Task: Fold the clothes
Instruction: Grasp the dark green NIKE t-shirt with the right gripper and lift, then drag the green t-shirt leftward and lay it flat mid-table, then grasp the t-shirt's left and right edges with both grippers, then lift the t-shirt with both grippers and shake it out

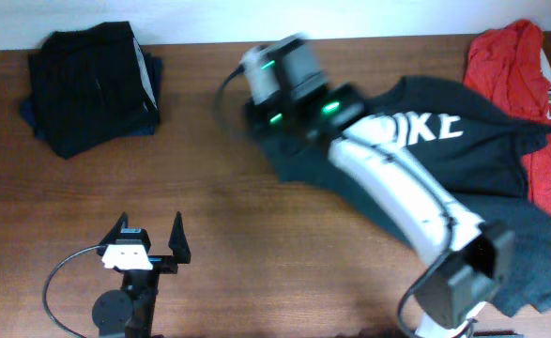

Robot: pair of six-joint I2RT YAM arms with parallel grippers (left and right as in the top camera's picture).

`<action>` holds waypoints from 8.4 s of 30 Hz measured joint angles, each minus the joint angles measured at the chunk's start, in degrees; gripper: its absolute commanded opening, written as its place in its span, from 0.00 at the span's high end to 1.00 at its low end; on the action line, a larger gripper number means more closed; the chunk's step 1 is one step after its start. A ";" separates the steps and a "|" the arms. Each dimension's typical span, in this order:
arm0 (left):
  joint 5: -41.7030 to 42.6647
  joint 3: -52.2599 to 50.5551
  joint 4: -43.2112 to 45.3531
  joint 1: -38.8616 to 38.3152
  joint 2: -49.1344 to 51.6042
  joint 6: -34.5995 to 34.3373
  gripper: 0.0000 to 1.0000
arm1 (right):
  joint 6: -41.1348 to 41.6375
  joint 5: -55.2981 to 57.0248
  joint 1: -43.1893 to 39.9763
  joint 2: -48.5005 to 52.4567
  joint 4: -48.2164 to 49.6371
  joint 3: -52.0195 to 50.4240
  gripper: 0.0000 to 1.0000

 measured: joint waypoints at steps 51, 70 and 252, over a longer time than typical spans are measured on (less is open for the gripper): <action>0.00 0.00 0.00 0.00 0.04 0.00 0.01 | 15.63 -11.08 8.39 32.22 -3.52 30.88 0.67; 0.02 0.00 0.09 0.00 0.11 0.00 0.01 | 13.20 7.08 -14.60 -2.58 -52.04 41.16 0.01; 2.89 60.37 -55.89 -4.44 91.10 -22.97 0.99 | 5.07 4.09 -49.75 -15.19 -41.97 -13.16 0.01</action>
